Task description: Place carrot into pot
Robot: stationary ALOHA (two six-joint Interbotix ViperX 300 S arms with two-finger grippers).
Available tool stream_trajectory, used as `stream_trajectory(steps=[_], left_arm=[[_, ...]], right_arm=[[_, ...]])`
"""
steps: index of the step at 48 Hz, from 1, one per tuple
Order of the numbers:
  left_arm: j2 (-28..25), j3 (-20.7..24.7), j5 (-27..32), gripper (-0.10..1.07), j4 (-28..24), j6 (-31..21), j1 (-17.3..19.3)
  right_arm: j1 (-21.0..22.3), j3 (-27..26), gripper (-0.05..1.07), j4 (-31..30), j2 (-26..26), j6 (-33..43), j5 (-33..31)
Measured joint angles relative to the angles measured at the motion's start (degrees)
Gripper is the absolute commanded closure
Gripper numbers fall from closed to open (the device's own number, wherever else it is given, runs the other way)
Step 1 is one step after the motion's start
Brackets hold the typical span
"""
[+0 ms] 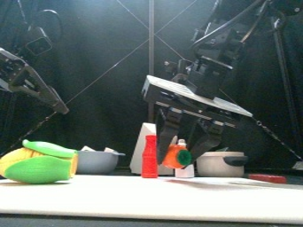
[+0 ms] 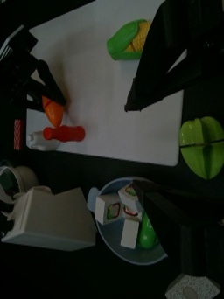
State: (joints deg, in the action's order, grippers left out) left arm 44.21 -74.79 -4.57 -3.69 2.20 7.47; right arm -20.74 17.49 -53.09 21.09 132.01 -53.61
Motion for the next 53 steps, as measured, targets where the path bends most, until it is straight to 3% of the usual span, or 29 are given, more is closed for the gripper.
stream_trajectory(steps=[19,33,44,53], left_arm=[[0.5,0.0,-0.2,0.00,-0.2,0.1,0.0],[2.0,0.0,-0.9,0.00,-0.2,0.0,0.2],[2.8,-0.1,-5.4,0.00,-0.2,0.0,0.3],[2.9,-0.5,-9.6,0.00,-0.2,-0.1,0.4]], right_arm=[[-3.2,1.6,0.45,-2.9,-7.6,-1.1,-0.1],[-2.9,1.6,0.45,-7.7,-11.5,-11.3,-0.5],[1.3,1.8,0.45,-8.9,-16.1,-17.6,-1.3],[6.3,1.5,0.45,-11.2,-16.4,-22.2,3.3]])
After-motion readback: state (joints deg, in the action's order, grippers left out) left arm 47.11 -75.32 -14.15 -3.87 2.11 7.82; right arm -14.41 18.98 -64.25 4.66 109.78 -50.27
